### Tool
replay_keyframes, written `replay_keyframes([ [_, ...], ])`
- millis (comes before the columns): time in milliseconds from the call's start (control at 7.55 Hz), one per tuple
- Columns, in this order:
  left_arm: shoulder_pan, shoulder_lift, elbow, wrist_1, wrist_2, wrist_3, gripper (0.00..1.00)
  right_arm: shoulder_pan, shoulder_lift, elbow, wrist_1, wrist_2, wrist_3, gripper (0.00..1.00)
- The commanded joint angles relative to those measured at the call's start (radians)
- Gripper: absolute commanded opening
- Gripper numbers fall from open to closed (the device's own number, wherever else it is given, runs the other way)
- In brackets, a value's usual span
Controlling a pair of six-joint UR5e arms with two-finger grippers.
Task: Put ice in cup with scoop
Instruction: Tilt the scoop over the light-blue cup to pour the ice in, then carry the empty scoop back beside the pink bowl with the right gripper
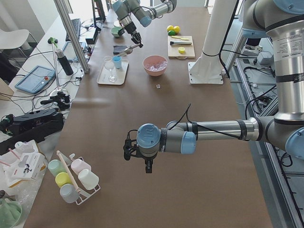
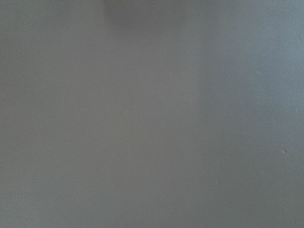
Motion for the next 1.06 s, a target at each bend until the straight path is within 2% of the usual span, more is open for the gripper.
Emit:
replay_keyframes([
  [0,-0.013,-0.047,0.001,0.093,0.0,-0.013,0.98,0.002,-0.013,0.019,0.0,0.001,0.001,0.0],
  [265,-0.033,-0.049,-0.008,0.096,-0.002,-0.074,0.98,0.002,-0.017,0.021,0.0,0.0,0.001,0.0],
  [398,-0.044,-0.044,-0.014,0.096,-0.002,-0.076,0.98,0.002,-0.04,0.051,0.0,-0.026,0.001,0.0],
  [530,-0.046,-0.04,-0.016,0.096,0.0,-0.076,0.98,0.002,-0.118,0.182,0.0,-0.09,0.001,0.0],
  [663,-0.046,-0.038,-0.017,0.096,0.0,-0.077,0.98,-0.001,-0.222,0.346,0.0,-0.214,0.028,0.0],
  [928,-0.047,-0.038,-0.019,0.099,-0.002,-0.077,0.98,-0.034,-0.386,0.561,-0.002,-0.36,0.079,0.0],
])
